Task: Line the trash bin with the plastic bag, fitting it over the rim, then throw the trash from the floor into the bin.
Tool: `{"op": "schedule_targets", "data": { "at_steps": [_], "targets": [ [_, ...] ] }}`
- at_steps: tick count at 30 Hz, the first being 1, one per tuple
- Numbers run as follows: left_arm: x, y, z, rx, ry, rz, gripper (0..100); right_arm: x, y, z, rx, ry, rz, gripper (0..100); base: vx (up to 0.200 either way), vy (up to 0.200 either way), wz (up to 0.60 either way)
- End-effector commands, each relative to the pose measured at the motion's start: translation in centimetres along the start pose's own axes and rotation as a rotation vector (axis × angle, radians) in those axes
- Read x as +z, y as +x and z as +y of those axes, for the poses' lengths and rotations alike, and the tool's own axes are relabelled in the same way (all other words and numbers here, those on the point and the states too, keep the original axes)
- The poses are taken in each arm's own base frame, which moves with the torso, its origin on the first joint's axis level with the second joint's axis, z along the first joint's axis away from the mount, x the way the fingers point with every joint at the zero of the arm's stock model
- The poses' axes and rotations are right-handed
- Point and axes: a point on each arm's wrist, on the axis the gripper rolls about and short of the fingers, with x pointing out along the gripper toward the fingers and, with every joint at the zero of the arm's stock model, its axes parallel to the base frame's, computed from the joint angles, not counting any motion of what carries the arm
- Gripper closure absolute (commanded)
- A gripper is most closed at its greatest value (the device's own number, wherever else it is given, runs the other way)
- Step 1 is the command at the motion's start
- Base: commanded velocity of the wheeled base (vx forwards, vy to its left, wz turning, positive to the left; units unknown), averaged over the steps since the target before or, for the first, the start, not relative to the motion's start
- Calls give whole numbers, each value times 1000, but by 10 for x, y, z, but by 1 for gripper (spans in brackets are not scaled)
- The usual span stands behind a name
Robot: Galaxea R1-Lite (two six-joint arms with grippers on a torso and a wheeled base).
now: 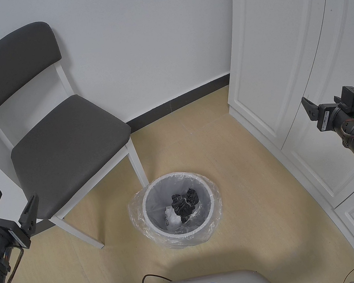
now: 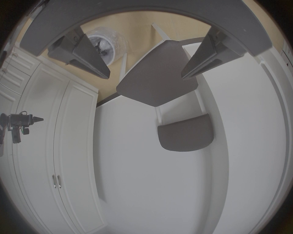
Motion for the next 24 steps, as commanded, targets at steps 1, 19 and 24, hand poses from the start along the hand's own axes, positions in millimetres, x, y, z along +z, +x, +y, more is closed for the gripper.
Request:
{"op": "schedule_targets", "data": {
  "at_steps": [1,19,24],
  "targets": [
    [6,-16,5,8,-20,-73,0,9,-17,-7,8,19,-32,0,0,0,0],
    [11,-37,17,103,-81,-167,0,21,-58,-32,4,71,-100,0,0,0,0],
    [17,-36,18,124,-84,-187,0,33,-76,-39,4,105,-156,0,0,0,0]
  ]
}}
